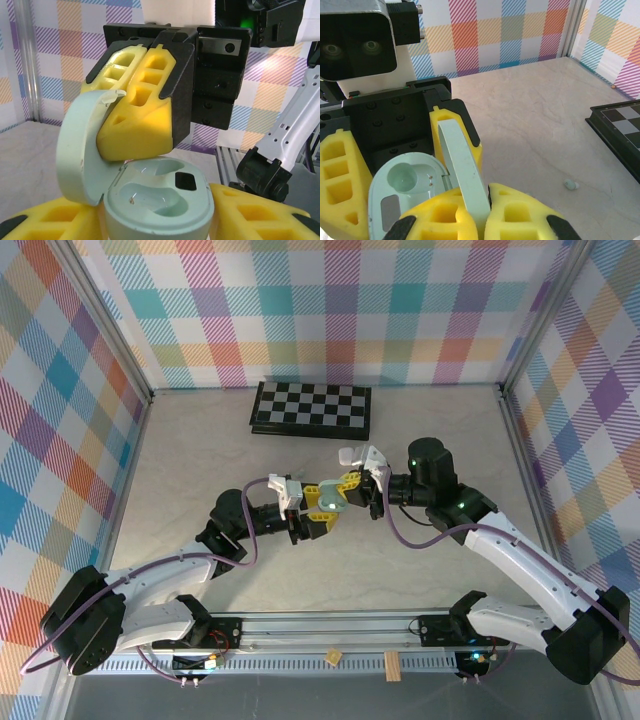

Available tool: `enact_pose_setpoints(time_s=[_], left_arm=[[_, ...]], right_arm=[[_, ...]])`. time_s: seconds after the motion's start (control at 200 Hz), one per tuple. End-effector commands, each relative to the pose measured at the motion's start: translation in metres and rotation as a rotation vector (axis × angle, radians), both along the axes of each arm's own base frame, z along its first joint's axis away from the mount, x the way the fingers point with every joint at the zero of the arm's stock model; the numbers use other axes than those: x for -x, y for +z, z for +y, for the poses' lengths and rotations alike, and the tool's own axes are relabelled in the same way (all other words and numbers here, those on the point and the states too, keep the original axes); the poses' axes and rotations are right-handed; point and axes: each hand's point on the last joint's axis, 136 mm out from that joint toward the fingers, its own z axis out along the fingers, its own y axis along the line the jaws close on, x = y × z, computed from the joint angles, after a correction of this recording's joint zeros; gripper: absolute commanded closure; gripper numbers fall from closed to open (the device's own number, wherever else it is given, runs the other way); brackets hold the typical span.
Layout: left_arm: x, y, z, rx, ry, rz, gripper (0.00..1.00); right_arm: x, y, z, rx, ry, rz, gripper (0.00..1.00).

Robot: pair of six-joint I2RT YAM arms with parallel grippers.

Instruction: Insert wireless bluetooth earbuds into charging case

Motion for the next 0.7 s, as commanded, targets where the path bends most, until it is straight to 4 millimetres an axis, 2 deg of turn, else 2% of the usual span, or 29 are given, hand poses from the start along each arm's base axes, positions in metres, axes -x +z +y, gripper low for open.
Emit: enact_pose_setpoints(time_s=[0.0, 0.055, 0.3, 0.485, 0.55, 0.695], left_arm=[[0.006, 0.021, -0.002, 0.049, -0.025, -0.061, 0.51], [0.006, 0.020, -0.002, 0.049, -0.023, -0.060, 0.51], [0.005, 0.019, -0.003, 0.052, -0.028, -0.061, 0.67], [0.005, 0.018, -0.002, 0.055, -0.022, -0.062, 0.72], [0.005, 0.019, -0.001, 0.062, -0.016, -0.065, 0.72], [0.003, 0.016, 0.004, 0.070, 0.013, -0.061, 0.72]], right_arm=[[0.003, 0.006, 0.002, -0.020, 0.020, -0.031, 1.00], [0.004, 0.008, 0.002, -0.026, 0.022, -0.032, 1.00], [0.004, 0.008, 0.002, -0.029, 0.022, -0.026, 1.00], [0.006, 0.009, 0.002, -0.035, 0.026, -0.020, 0.98], [0.006, 0.011, 0.002, -0.039, 0.025, -0.014, 0.91], [0.012, 0.022, 0.002, -0.066, 0.037, 0.008, 0.55]])
